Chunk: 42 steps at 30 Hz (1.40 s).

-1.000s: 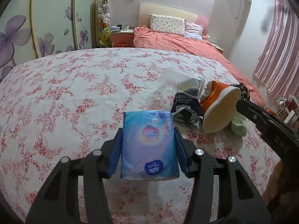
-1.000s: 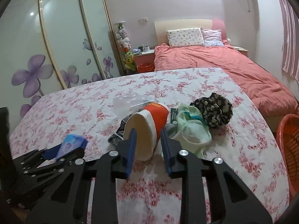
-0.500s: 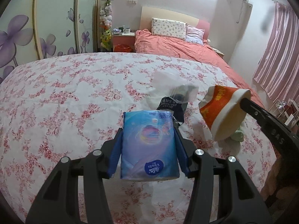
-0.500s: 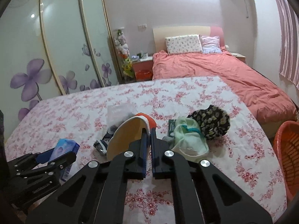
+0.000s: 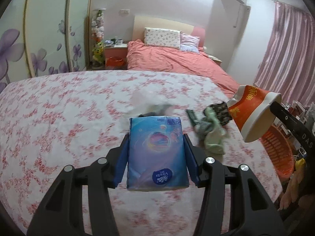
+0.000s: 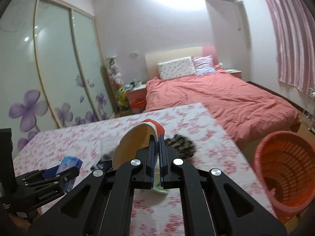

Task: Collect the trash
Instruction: 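Carry the tissue pack and cup over the orange basket with both tools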

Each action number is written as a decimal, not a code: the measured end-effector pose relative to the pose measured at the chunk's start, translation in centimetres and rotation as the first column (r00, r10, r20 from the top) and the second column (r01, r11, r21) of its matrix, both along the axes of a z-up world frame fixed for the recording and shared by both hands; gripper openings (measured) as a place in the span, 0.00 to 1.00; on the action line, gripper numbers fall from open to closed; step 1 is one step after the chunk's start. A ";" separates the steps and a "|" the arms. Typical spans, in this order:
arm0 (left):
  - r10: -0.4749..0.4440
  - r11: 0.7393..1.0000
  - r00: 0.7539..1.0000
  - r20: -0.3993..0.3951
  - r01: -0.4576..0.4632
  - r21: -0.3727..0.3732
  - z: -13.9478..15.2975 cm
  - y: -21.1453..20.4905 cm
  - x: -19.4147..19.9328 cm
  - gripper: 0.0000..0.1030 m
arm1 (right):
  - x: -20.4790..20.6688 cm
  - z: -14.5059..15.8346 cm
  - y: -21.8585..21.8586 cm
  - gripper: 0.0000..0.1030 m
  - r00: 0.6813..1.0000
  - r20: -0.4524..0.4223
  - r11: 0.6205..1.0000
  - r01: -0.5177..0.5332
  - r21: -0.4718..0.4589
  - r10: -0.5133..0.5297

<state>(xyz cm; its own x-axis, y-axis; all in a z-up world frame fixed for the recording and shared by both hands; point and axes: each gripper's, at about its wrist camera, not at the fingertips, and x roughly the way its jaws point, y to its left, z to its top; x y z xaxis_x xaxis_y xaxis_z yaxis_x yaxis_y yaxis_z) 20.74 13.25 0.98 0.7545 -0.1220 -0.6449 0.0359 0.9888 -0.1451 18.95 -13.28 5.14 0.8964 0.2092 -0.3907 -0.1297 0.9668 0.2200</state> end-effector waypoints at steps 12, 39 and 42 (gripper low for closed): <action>-0.149 0.988 0.987 0.053 0.150 -0.030 2.1 -7.1 -0.9 0.50 | -2.7 0.1 -6.6 0.04 0.985 0.031 0.985 0.168 0.035 -0.169; -0.514 0.848 0.849 0.121 0.524 -0.080 3.6 -28.0 0.2 0.50 | -5.1 -2.5 -20.5 0.04 0.875 0.021 0.870 0.478 0.121 -0.484; -0.540 0.830 0.833 0.123 0.551 -0.084 3.3 -29.6 0.4 0.50 | -5.1 -2.6 -21.5 0.04 0.862 0.022 0.856 0.500 0.129 -0.507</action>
